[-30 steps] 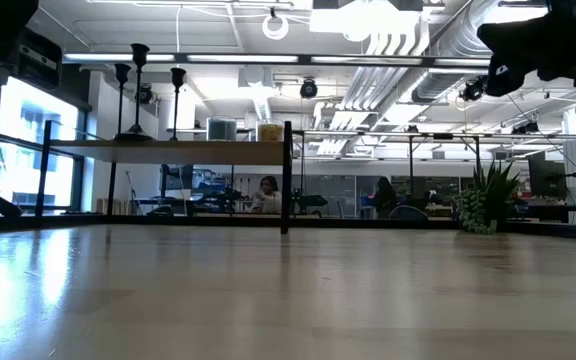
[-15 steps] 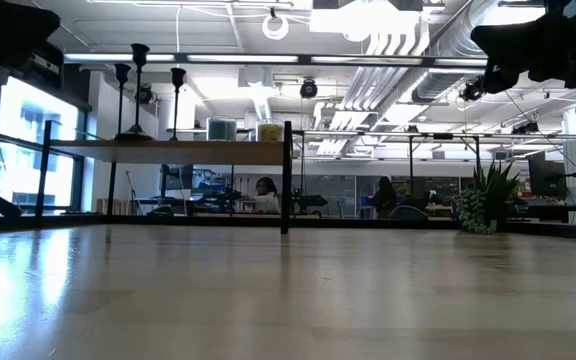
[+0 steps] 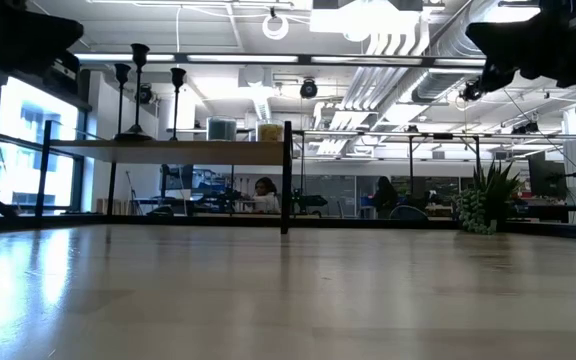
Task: Pick & Place candle stick holders
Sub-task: Return to Home Position
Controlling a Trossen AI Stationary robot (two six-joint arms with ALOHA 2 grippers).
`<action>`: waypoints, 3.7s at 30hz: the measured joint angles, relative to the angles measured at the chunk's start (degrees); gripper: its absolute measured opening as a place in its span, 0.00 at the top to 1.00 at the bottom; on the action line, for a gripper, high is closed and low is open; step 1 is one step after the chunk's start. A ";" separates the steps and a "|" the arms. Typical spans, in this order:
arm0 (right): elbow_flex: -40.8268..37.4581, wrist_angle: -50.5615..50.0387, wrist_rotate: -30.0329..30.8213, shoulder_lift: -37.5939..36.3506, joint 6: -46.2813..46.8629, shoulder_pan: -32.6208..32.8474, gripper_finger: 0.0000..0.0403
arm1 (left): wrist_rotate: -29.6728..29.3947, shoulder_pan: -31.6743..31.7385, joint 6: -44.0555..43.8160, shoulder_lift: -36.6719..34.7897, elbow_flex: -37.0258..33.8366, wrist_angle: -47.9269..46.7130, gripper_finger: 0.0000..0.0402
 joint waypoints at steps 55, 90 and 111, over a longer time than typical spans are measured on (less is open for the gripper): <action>0.02 -15.99 3.02 -11.16 0.09 -4.63 1.00 | 27.33 26.86 -11.03 0.00 0.00 -1.31 1.00; -0.03 -21.49 4.62 -11.05 4.07 -4.63 1.00 | 20.90 26.86 -12.58 0.17 1.06 -7.09 1.00; -0.07 -21.47 4.60 -11.05 4.11 -4.63 1.00 | 20.85 26.86 -12.58 0.17 1.13 -7.16 1.00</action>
